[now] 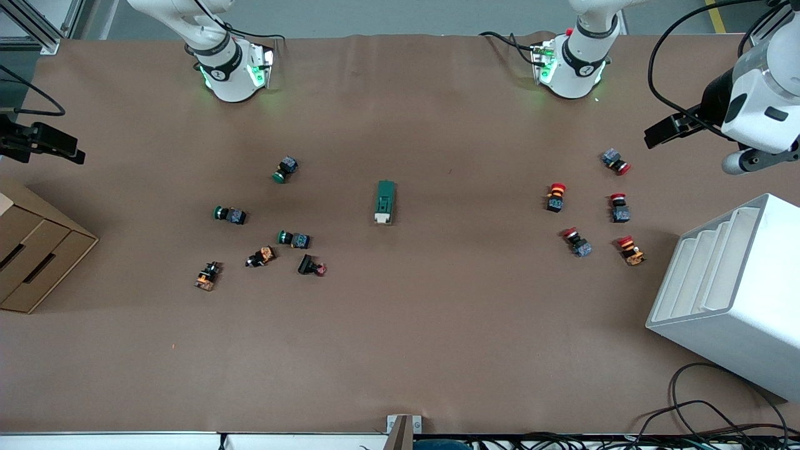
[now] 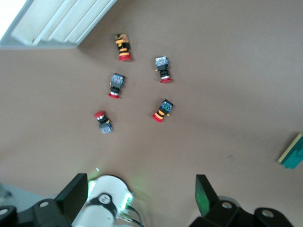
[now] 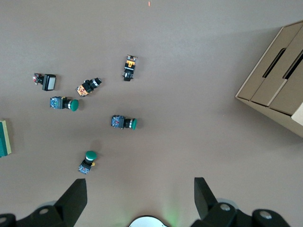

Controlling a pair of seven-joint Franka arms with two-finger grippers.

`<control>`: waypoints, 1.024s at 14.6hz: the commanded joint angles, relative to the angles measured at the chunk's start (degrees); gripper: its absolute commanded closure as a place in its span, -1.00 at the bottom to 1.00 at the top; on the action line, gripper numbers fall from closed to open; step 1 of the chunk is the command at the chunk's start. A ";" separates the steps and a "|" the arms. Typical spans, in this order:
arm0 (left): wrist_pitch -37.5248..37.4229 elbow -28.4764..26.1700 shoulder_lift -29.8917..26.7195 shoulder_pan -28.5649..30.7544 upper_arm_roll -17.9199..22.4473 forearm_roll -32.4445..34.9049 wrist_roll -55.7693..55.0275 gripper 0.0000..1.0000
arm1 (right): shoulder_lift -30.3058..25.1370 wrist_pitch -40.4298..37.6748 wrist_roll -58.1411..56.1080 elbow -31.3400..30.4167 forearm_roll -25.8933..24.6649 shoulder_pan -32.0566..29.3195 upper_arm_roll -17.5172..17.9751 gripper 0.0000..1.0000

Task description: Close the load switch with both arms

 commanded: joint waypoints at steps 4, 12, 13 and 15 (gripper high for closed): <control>3.01 -4.80 -4.43 -13.13 18.61 -3.36 15.46 -1.00 | -3.07 1.83 -0.79 -4.70 0.12 -1.55 0.83 -1.00; 11.81 -18.62 -14.90 -15.50 17.91 -2.84 16.17 -1.00 | -8.52 5.79 -0.79 -8.57 -0.05 -1.55 1.00 -1.00; 11.81 -18.10 -14.47 -15.94 17.91 -2.84 16.61 -1.00 | -8.43 5.44 -0.62 -8.05 -0.05 -1.55 1.00 -1.00; 12.16 -17.14 -13.68 -15.68 18.09 -2.93 17.31 -1.00 | -8.25 5.00 -0.62 -7.86 -0.05 -1.55 1.00 -1.00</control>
